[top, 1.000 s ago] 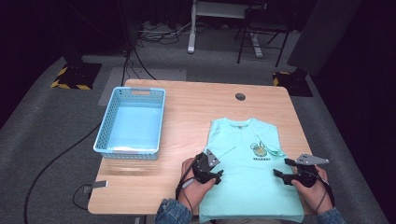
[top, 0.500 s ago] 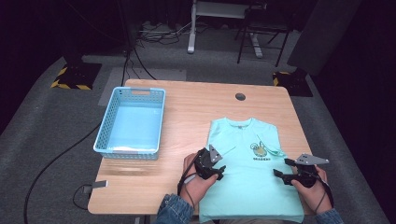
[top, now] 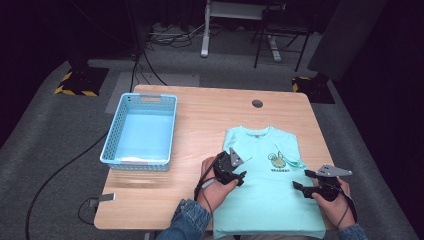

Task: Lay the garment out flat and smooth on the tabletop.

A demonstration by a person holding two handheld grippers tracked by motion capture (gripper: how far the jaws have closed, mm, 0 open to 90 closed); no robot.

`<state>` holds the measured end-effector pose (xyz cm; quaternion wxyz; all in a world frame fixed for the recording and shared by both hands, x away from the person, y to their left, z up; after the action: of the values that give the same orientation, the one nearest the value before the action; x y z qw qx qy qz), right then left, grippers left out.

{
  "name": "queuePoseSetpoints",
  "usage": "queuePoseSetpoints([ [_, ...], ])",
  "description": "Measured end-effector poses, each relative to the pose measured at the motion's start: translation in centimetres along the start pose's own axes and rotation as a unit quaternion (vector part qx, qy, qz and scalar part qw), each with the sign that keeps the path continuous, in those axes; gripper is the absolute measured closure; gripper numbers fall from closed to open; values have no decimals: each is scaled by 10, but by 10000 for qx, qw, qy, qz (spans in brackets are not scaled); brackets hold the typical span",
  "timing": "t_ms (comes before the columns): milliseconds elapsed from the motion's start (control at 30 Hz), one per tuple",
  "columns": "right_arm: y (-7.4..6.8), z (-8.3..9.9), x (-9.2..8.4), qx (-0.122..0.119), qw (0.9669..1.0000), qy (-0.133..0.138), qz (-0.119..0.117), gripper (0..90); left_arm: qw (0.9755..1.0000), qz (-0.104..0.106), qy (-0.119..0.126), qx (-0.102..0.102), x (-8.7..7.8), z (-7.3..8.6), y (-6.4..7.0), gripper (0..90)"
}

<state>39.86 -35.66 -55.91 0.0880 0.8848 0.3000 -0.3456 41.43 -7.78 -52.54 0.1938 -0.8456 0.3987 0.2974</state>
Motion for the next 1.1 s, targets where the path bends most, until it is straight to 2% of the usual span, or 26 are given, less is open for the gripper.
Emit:
queuePoseSetpoints([
  [267, 0, 0, 0, 2, 10000, 0, 0, 244, 10000, -68, -19, -9, 4, -11, -9, 316],
  [400, 0, 0, 0, 0, 10000, 1, 1, 244, 9999, -149, -55, -28, 13, -19, -19, 325],
  [533, 0, 0, 0, 0, 10000, 1, -1, 244, 9999, -141, -49, -66, 19, -22, -21, 341],
  [833, 0, 0, 0, 4, 10000, 1, -5, 244, 9999, 45, -86, -57, 41, -27, -14, 476],
  [867, 0, 0, 0, 7, 10000, -3, -6, 244, 9999, 72, -125, -24, 47, -27, -12, 532],
  [1100, 0, 0, 0, 2, 10000, -4, -12, 243, 9996, 75, -254, 17, 61, -23, -13, 555],
])
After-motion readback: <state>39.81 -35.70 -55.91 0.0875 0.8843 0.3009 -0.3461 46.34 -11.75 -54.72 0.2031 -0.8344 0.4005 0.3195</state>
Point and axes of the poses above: each handheld gripper's, and its own axes: x roughly forward along the jaws, z roughly out of its underside, y roughly to its right, the point moved 8 cm from there along x, roughly forward along the jaws, and after that the axes turned 4 degrees about x, right-handed, at the moved point
